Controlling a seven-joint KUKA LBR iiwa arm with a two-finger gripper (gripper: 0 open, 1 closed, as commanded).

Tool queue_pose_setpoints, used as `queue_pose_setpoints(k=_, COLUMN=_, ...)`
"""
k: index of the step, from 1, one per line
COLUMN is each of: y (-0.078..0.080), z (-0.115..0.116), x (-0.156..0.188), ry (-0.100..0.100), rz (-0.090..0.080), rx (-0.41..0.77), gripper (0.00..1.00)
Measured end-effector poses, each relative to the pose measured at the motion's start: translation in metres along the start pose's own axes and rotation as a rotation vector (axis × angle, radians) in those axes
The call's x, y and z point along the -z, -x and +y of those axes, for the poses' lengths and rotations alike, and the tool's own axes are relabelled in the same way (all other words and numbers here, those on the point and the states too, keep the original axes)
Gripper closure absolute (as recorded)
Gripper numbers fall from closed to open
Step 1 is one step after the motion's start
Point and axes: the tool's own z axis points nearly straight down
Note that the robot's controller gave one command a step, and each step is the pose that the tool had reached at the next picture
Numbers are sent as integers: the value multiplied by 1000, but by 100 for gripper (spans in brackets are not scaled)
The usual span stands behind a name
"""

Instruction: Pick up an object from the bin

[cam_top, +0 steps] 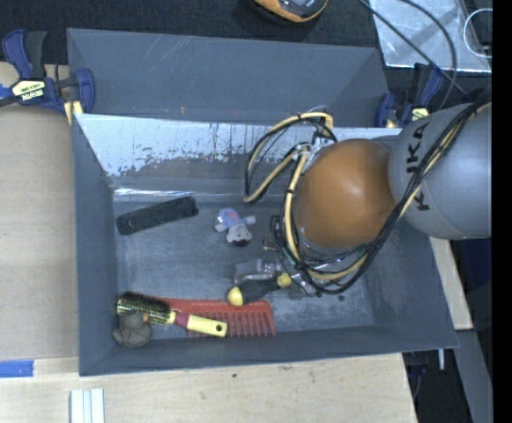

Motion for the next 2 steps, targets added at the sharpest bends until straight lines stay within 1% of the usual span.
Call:
queue_pose_setpoints(k=1, y=-3, z=28, x=1, ry=5, rz=-5, rx=67, gripper=100)
queue_pose_setpoints(k=2, y=-3, z=28, x=1, ry=5, rz=-5, rx=67, gripper=100)
